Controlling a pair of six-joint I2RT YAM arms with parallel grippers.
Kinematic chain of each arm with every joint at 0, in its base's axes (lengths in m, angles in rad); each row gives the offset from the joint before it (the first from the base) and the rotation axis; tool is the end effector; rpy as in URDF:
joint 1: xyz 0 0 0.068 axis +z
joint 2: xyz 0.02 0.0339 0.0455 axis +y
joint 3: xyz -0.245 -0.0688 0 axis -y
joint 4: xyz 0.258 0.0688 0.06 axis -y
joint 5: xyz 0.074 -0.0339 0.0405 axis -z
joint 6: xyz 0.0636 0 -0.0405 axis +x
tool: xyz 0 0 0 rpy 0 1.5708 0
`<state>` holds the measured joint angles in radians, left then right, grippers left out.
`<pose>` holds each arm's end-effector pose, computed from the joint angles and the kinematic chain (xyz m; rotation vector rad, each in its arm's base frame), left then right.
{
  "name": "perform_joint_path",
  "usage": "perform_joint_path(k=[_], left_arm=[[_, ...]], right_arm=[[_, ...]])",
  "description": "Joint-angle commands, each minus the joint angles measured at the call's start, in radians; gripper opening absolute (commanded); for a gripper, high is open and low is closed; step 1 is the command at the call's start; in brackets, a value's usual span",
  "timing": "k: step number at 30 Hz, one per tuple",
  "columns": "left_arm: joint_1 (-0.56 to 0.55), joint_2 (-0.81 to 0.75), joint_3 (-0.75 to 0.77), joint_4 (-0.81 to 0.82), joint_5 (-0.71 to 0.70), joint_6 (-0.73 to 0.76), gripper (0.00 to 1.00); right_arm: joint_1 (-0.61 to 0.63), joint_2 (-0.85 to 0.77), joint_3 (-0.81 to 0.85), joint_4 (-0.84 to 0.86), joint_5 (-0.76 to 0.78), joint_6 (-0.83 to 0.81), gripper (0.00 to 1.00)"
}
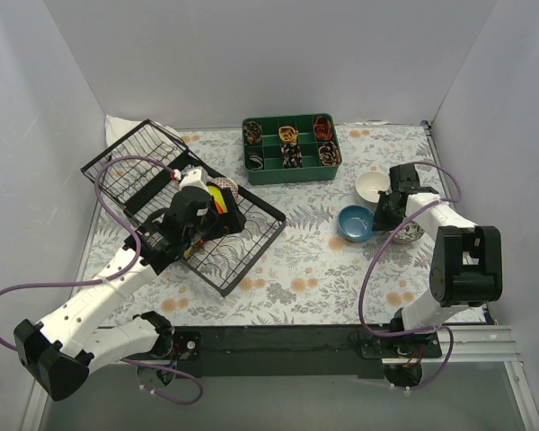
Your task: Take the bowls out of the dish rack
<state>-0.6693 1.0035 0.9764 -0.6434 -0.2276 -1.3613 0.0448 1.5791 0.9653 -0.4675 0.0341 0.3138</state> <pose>0.2084 -0.1466 0.2886 -0.9219 2.1733 -0.8257 0.3319 0.0127 0.1375 0.3670 2.6276 0.0737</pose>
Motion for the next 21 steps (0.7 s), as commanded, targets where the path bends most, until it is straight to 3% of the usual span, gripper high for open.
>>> perform_joint_path(k=[1, 4, 8, 11, 21], left_arm=[[0.002, -0.005, -0.001, 0.025, -0.024, 0.005, 0.98], [0.002, 0.003, 0.002, 0.027, -0.024, 0.005, 0.98], [0.002, 0.014, 0.002, 0.03, -0.022, 0.002, 0.98], [0.002, 0.024, 0.008, 0.031, -0.027, 0.001, 0.98], [0.013, 0.072, 0.045, 0.007, -0.058, 0.005, 0.98]], right_arm=[[-0.026, -0.021, -0.011, 0.044, -0.011, -0.004, 0.04], [-0.029, -0.028, -0.011, 0.044, -0.02, -0.007, 0.14], [-0.029, -0.086, -0.01, 0.029, -0.057, -0.005, 0.39], [-0.028, -0.146, -0.002, 0.007, -0.091, -0.004, 0.5], [0.033, -0.32, 0.069, 0.003, -0.227, -0.027, 0.75]])
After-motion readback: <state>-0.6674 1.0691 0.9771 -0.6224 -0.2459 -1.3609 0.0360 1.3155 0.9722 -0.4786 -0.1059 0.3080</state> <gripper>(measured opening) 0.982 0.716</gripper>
